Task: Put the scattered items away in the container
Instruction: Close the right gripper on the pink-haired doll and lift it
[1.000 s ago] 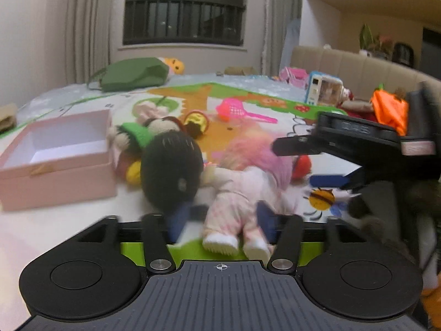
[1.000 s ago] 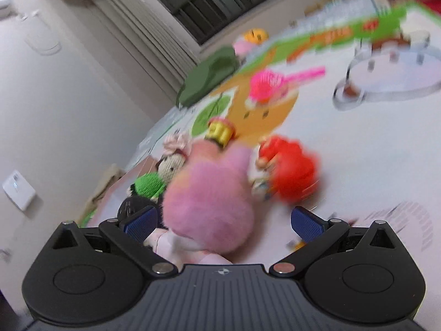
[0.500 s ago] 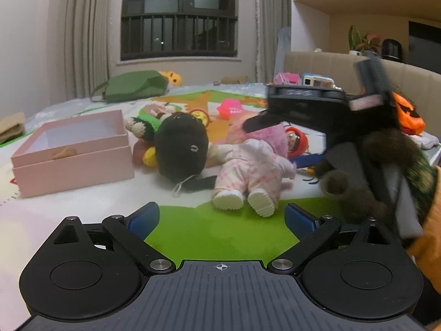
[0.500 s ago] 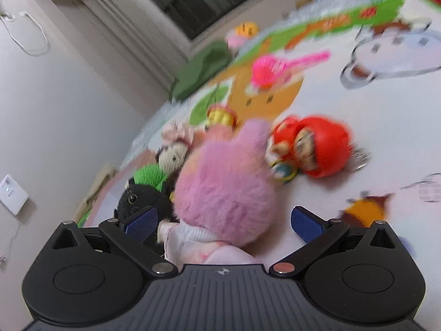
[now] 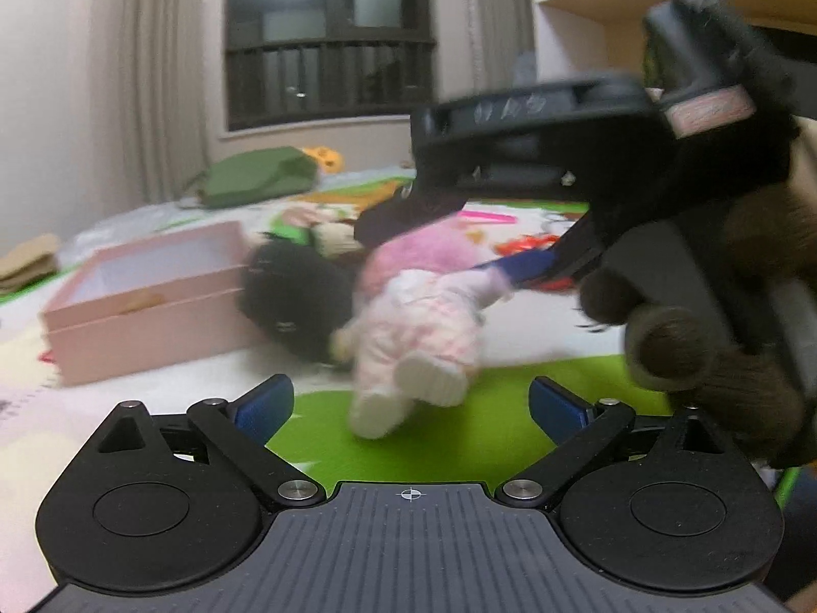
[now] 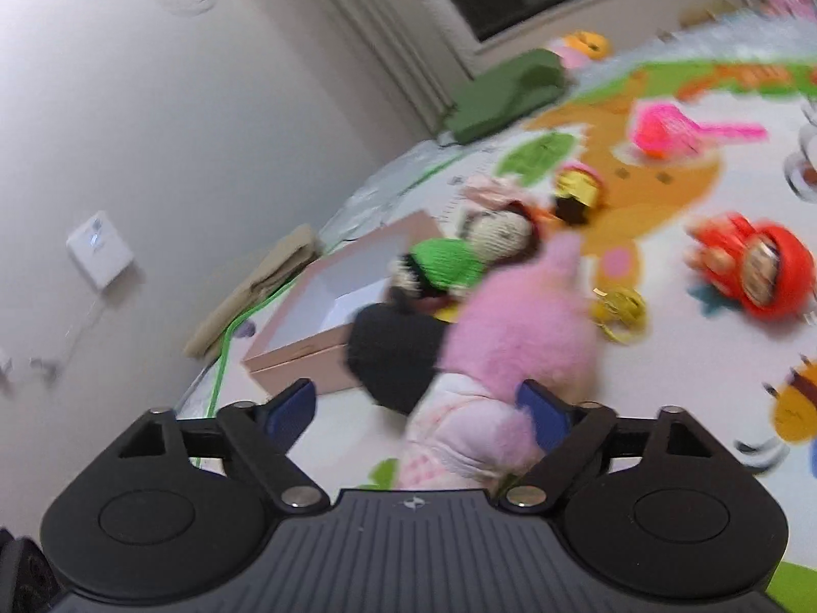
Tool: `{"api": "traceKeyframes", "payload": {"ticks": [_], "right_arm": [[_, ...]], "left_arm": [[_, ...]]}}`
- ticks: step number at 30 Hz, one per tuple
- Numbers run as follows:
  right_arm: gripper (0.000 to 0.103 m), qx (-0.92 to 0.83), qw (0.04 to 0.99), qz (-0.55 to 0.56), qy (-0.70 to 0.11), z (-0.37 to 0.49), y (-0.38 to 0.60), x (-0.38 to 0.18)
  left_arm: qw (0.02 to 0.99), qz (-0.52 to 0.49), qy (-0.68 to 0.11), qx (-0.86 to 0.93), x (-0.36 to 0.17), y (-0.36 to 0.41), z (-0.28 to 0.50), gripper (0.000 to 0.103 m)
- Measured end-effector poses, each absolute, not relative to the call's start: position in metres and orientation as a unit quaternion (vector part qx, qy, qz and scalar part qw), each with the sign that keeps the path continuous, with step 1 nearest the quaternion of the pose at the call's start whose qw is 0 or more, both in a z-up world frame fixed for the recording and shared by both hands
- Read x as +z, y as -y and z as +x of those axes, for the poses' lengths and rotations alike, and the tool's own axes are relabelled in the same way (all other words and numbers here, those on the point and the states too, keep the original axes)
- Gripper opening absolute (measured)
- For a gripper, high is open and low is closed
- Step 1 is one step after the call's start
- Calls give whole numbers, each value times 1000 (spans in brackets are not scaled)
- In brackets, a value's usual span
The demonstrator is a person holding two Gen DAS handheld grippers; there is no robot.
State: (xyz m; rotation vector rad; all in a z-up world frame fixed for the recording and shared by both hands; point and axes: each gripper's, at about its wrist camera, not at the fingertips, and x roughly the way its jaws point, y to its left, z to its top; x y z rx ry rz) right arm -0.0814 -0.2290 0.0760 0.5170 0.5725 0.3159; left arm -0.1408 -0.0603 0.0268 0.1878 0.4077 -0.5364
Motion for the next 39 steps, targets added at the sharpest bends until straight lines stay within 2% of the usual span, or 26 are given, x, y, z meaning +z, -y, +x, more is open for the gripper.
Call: {"api": "traceKeyframes", "payload": {"ticks": [7,10,13,15,18,23,27,39], "right_arm": [[96,301,888,194,-290,-37,157,98],[96,283,899,144,-303,-22,135,102],[96,260,901,159,-308,-22,155,109],[103,244,914,151,-285,-46,182,114],[103,193,935,135,-267,-87,219,108],[103,137,917,202,-316,-123,268,60],[103,140,897,247,-338,-108,265,30],[103,205,865,302,-343,-75,241,23]], "left_arm": [[955,86,-202,-200,28,27,-136,101],[960,84,-205,-173,28,15,-127,101],[956,107,-198,-189,29,15,-125,101],[951,126,-190,-211,28,16,-127,101],[941,129,-193,-246,26,16,-125,101],[911,138,-216,-323,19,15,-132,101],[899,193,-221,-326,5,38,-137,101],[920,185,-226,-262,-2,55,-119,100]]}}
